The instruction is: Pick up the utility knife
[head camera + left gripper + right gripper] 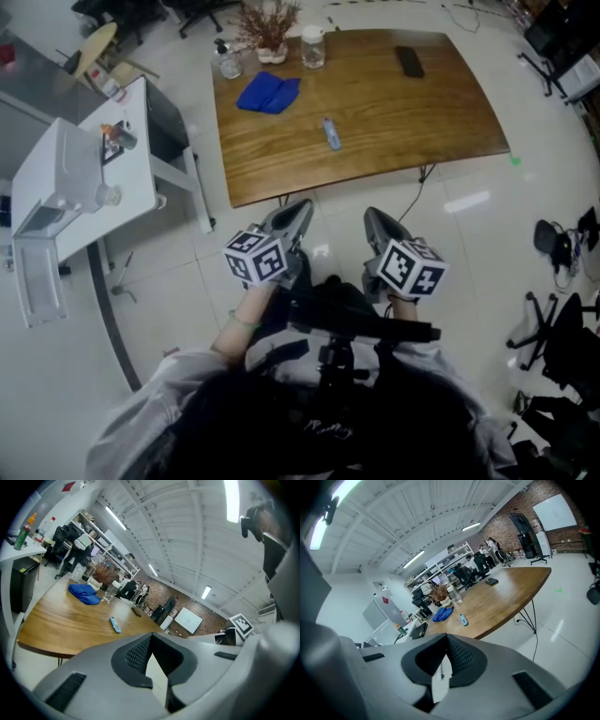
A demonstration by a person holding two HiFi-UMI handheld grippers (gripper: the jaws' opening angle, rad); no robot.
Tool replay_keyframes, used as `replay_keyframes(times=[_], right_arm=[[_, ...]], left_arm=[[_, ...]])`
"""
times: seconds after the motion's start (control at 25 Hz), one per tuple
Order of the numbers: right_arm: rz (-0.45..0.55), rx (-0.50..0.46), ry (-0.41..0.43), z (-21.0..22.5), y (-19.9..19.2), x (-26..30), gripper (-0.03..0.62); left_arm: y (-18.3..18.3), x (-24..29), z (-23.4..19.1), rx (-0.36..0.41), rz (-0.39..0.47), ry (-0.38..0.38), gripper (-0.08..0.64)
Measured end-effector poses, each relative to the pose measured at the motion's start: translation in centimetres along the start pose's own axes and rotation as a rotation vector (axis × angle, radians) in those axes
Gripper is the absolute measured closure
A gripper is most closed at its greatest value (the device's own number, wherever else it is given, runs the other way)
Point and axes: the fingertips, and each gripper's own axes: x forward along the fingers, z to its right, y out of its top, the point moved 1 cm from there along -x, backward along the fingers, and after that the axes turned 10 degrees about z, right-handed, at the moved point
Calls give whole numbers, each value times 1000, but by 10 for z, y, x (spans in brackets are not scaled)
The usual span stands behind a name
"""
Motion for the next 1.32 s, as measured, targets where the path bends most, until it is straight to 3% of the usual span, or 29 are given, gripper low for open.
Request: replay_keyframes(times=[0.2, 0.52, 0.88, 1.32], right_arm=[[-18, 13, 53, -2, -18, -23, 578], [-3, -4, 104, -33, -33, -31, 580], [45, 18, 88, -76, -40, -33, 580], [44, 39, 50, -98, -60, -30, 580]], left_arm=[[-15, -26, 26, 18, 8, 22, 555], [-4, -55, 34, 49, 36, 11, 555], [16, -85, 33, 64, 22, -56, 555], [25, -116, 9, 45, 17, -42, 555]])
